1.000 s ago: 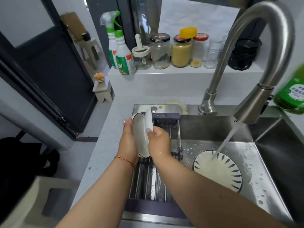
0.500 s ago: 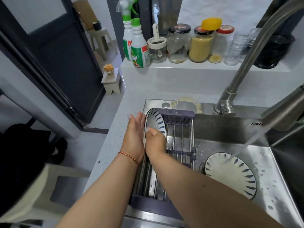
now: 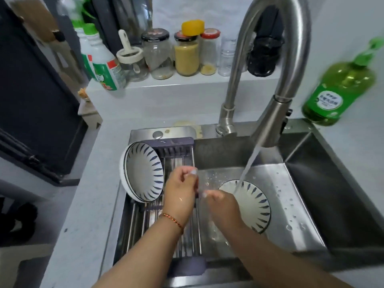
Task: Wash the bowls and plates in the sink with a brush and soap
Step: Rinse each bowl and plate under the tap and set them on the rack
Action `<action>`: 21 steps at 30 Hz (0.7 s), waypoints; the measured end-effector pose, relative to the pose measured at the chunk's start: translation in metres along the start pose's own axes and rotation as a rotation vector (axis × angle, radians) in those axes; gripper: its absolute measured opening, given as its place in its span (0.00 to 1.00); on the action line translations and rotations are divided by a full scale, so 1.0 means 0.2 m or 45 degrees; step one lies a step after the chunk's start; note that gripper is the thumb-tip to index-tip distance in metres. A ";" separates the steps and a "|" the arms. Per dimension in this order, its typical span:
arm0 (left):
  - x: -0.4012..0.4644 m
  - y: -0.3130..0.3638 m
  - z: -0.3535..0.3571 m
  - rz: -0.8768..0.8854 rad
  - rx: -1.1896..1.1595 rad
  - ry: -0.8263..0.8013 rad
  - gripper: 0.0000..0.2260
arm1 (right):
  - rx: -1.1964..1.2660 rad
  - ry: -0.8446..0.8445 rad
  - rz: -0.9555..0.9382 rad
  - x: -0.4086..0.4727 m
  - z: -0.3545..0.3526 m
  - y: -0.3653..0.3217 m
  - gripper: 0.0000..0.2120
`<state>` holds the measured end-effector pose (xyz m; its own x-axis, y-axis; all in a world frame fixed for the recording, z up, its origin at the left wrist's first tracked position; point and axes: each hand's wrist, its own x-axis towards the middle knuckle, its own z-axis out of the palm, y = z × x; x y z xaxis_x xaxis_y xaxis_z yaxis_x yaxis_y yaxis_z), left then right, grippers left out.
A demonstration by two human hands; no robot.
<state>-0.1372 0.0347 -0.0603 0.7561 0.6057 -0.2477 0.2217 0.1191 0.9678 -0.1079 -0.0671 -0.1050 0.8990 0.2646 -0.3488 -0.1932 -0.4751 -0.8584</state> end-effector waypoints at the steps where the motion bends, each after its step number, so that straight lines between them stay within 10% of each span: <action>1: 0.00 -0.07 0.07 -0.121 0.077 -0.081 0.07 | -0.082 0.017 0.069 0.01 -0.08 0.07 0.09; 9: 0.02 -0.62 0.34 -0.753 0.712 -0.375 0.11 | -0.593 0.019 0.549 0.14 -0.63 0.51 0.13; 21: 0.10 -1.07 0.44 -0.706 0.957 -0.272 0.14 | -0.814 -0.120 0.613 0.28 -0.62 0.68 0.14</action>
<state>-0.1152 -0.0468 -0.2758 0.5043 0.4498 -0.7371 0.8631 -0.2352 0.4470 -0.0350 -0.2204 -0.1944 0.7319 -0.0350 -0.6805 -0.2631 -0.9358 -0.2347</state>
